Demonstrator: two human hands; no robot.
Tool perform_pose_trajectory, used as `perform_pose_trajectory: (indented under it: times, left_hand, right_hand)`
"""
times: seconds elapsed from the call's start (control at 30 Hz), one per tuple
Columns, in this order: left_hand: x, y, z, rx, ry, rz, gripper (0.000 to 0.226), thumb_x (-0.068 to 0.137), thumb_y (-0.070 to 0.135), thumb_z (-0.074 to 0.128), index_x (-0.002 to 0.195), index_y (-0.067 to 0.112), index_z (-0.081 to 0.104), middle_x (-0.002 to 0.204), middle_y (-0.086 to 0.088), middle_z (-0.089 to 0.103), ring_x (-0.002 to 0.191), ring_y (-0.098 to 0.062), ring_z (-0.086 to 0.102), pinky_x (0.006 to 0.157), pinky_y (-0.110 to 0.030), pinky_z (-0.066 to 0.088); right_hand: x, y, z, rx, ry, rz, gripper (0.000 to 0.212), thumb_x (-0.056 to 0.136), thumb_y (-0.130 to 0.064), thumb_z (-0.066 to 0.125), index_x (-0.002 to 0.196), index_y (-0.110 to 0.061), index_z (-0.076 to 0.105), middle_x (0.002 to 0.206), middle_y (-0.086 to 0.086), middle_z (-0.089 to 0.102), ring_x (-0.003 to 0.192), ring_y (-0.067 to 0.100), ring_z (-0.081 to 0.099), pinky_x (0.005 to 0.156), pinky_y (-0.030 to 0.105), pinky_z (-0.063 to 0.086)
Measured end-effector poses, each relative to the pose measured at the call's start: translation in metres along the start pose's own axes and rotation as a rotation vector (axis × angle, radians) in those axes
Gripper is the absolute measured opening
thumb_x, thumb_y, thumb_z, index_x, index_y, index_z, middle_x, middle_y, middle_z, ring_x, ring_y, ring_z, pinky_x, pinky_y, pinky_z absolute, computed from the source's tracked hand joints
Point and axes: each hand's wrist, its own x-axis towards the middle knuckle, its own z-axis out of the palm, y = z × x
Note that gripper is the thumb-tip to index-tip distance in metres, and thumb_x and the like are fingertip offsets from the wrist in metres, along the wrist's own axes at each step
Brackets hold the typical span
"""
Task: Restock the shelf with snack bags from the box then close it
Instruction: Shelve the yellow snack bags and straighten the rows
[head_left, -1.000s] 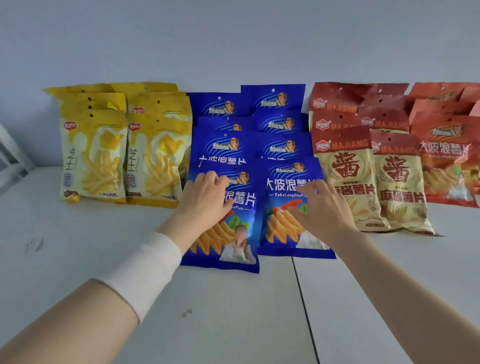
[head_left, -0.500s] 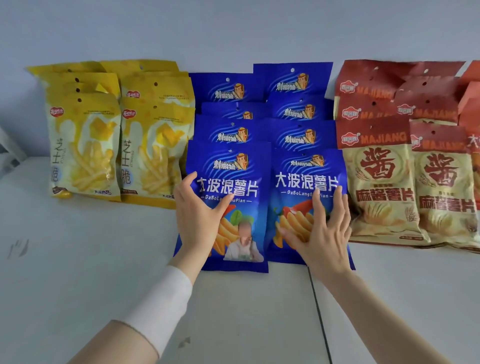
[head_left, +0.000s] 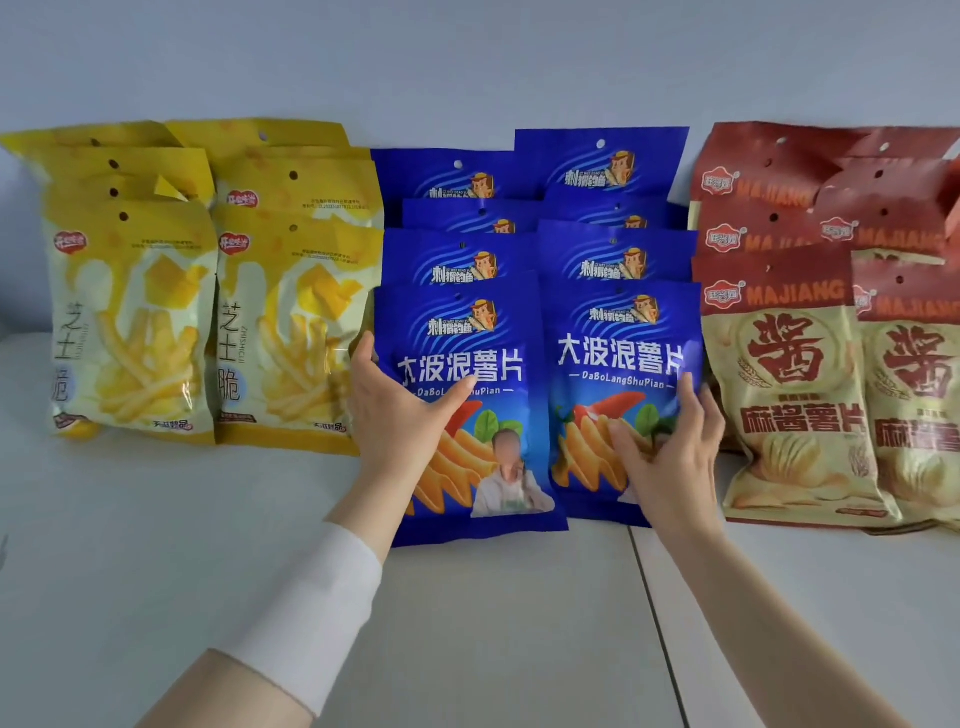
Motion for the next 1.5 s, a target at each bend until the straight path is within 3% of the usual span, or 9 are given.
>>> perform_pose_trajectory:
  times: [0.1,0.33,0.47,0.57,0.73,0.97,1.13,1.3,1.5]
  left_hand:
    - [0.001,-0.001,0.004,-0.025,-0.029,0.014,0.102,0.063,0.043,0.082,0.142,0.011,0.026,0.138,-0.007,0.043,0.125,-0.018,0.047,0.095,-0.045,0.051]
    - [0.008,-0.001,0.011,-0.056,-0.076,0.004,0.107,0.059,0.047,0.083,0.142,0.015,0.024,0.14,-0.006,0.04,0.126,-0.02,0.046,0.095,-0.049,0.05]
    - [0.01,0.0,0.008,-0.202,-0.059,0.031,0.1,0.062,0.038,0.084,0.14,0.017,0.026,0.138,-0.002,0.038,0.123,-0.014,0.048,0.091,-0.04,0.054]
    - [0.002,0.006,0.008,-0.217,0.016,0.179,0.089,0.066,0.043,0.077,0.138,0.014,0.033,0.136,-0.003,0.038,0.125,-0.011,0.044,0.09,-0.029,0.053]
    - [0.017,0.005,0.018,-0.128,0.127,0.403,0.072,0.074,0.044,0.073,0.13,0.012,0.04,0.134,-0.016,0.04,0.126,-0.008,0.038,0.087,-0.006,0.045]
    - [0.03,-0.004,0.034,0.143,0.111,0.562,0.053,0.088,0.048,0.052,0.134,0.022,0.039,0.148,-0.017,0.018,0.14,-0.028,0.02,0.098,-0.029,0.044]
    - [0.023,-0.003,0.04,0.401,0.132,0.564,0.051,0.096,0.049,0.026,0.136,0.022,0.043,0.153,-0.021,0.015,0.142,-0.036,0.014,0.103,-0.043,0.041]
    - [0.03,-0.002,0.043,0.361,0.134,0.621,0.043,0.099,0.044,0.03,0.131,0.02,0.047,0.151,-0.017,0.017,0.142,-0.034,0.015,0.102,-0.043,0.044]
    - [0.046,-0.006,0.046,0.398,0.21,0.727,0.029,0.097,0.033,0.048,0.122,0.019,0.053,0.145,-0.014,0.03,0.136,-0.031,0.026,0.1,-0.042,0.045]
  right_hand:
    - [0.012,-0.006,-0.006,0.066,-0.08,0.156,0.108,0.072,-0.029,0.077,0.148,-0.018,0.002,0.152,0.007,0.012,0.139,0.021,0.019,0.109,0.039,0.027]
    - [0.023,-0.002,-0.008,0.071,-0.121,0.158,0.107,0.07,-0.029,0.079,0.148,-0.021,0.005,0.146,0.006,0.013,0.136,0.019,0.023,0.102,0.032,0.033]
    - [0.019,0.001,-0.002,0.024,-0.038,0.012,0.099,0.072,-0.033,0.076,0.147,-0.021,0.013,0.146,0.006,0.019,0.136,0.017,0.016,0.109,0.043,0.033]
    - [0.018,0.004,0.005,-0.011,0.081,-0.167,0.095,0.069,-0.051,0.069,0.144,-0.021,0.018,0.141,0.013,0.024,0.133,0.019,0.016,0.104,0.053,0.035]
    - [0.03,0.008,0.019,-0.134,0.193,-0.335,0.08,0.082,-0.06,0.051,0.141,-0.016,0.02,0.147,0.024,0.018,0.135,0.028,0.016,0.111,0.04,0.018]
    - [0.036,0.011,0.032,-0.43,0.239,-0.409,0.062,0.097,-0.05,0.033,0.142,-0.009,0.029,0.149,0.023,0.003,0.141,0.039,0.007,0.109,0.047,0.021]
    - [0.024,0.013,0.041,-0.451,0.138,-0.357,0.078,0.089,-0.059,0.033,0.147,-0.011,0.013,0.154,0.019,-0.003,0.143,0.034,-0.003,0.11,0.049,0.019]
    - [0.042,0.014,0.047,-0.434,0.137,-0.444,0.079,0.089,-0.061,0.034,0.144,-0.008,0.018,0.151,0.023,0.003,0.141,0.039,0.005,0.109,0.049,0.022]
    - [0.067,0.011,0.049,-0.327,0.12,-0.525,0.084,0.084,-0.057,0.052,0.143,-0.013,0.012,0.15,0.019,-0.005,0.142,0.037,-0.003,0.117,0.039,0.006]
